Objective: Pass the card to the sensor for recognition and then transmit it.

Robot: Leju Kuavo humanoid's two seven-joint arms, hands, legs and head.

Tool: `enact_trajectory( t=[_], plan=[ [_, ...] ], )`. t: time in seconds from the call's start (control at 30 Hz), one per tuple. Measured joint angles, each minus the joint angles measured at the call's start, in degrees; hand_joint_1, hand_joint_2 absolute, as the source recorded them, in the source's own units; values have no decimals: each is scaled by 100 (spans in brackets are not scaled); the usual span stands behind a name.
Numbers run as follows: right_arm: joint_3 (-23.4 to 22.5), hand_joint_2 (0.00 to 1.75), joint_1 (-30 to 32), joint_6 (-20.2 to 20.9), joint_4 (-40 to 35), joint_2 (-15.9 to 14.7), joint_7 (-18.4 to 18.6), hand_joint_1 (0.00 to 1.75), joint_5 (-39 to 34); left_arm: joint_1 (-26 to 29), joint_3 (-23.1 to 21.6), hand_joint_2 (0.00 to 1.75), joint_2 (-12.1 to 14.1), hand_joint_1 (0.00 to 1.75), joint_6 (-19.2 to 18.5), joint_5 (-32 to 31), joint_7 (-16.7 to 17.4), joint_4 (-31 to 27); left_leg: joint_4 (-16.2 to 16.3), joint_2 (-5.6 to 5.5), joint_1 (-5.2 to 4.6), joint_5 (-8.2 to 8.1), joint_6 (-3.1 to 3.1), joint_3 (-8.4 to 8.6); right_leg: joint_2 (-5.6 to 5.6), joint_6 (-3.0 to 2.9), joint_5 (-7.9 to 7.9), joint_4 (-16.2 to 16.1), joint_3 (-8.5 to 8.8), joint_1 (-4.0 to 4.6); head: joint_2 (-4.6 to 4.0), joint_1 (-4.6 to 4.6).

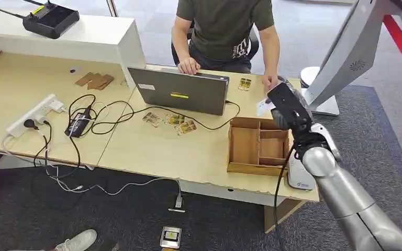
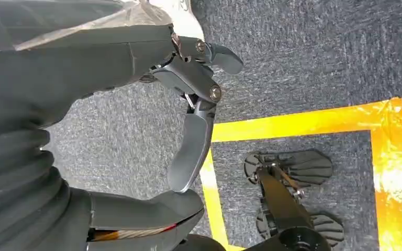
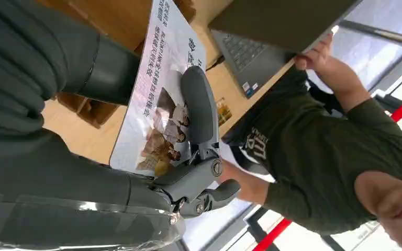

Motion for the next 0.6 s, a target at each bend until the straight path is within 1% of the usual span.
enact_trajectory(
  t=[0.1, 0.2, 0.33, 0.6],
  plan=[
    [63, 175, -180, 186, 2, 94, 147, 175, -125, -57, -9, 175, -11, 0, -46, -81, 68, 0, 0, 0, -1, 0, 0, -1, 0, 0, 0, -1, 0, 0, 0, 0],
    [138, 175, -330, 380, 28, 177, 400, 175, -179, -112, -13, 175, -28, 0, -66, -148, 131, 0, 0, 0, -1, 0, 0, -2, 0, 0, 0, -1, -1, 0, 0, 0],
    [229, 175, -544, 511, 236, 308, 610, 175, -245, -200, -42, 175, -48, 0, -107, -236, 238, 0, 0, 0, 0, 0, 0, -2, 0, 0, 0, -1, -1, 0, 0, 0],
    [382, 175, -809, 430, 894, 599, 516, 175, -100, -317, -63, 175, -98, 0, -127, -262, 323, 0, 0, -2, 0, 0, 0, -2, 0, 1, 1, 0, -1, 0, 0, 2]
  ],
)
